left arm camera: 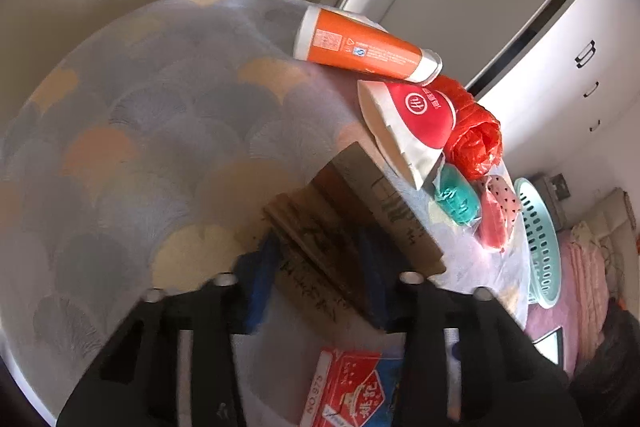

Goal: Collect trash
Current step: 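Grasp the folded cardboard with the left tool while the right tool grasps the tiger cigarette pack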

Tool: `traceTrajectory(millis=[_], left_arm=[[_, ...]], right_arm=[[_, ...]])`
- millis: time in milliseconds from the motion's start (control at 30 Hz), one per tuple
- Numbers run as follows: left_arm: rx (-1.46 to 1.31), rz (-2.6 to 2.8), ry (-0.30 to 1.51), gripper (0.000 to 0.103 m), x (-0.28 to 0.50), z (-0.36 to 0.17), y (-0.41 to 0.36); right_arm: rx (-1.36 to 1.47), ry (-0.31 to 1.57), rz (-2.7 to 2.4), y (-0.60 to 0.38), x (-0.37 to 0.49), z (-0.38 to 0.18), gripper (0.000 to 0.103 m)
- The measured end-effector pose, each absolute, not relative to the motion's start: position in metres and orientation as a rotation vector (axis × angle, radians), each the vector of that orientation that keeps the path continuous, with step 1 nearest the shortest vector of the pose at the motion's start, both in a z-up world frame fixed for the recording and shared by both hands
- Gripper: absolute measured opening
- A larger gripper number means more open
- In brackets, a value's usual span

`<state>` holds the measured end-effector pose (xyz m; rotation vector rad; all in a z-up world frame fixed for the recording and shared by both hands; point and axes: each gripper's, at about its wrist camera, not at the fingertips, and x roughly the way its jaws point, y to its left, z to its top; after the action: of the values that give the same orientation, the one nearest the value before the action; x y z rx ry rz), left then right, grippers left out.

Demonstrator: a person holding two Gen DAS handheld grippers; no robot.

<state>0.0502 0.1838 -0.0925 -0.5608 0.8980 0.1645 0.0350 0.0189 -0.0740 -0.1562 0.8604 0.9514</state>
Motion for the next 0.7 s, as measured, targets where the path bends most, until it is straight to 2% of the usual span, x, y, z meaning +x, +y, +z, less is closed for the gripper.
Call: traceTrajectory(millis=[33, 233, 367, 700], left_arm=[[-0.563, 0.163, 0.905, 0.02, 0.051, -0.093, 0.185], [-0.537, 0.152, 0.895, 0.011, 0.047, -0.087, 0.188], [-0.538, 0.155, 0.869, 0.007, 0.035, -0.078, 0.196], [-0.579, 0.201, 0.832, 0.006, 0.008, -0.069, 0.231]], right_arm=[[-0.16, 0.865, 0.955, 0.021, 0.036, -0.075, 0.052], [-0.177, 0.862, 0.975, 0.028, 0.038, -0.071, 0.064], [-0.212, 0.882, 1.009, 0.04, 0.042, -0.074, 0.08], [-0.365, 0.876, 1.099, 0.058, 0.011, -0.083, 0.08]])
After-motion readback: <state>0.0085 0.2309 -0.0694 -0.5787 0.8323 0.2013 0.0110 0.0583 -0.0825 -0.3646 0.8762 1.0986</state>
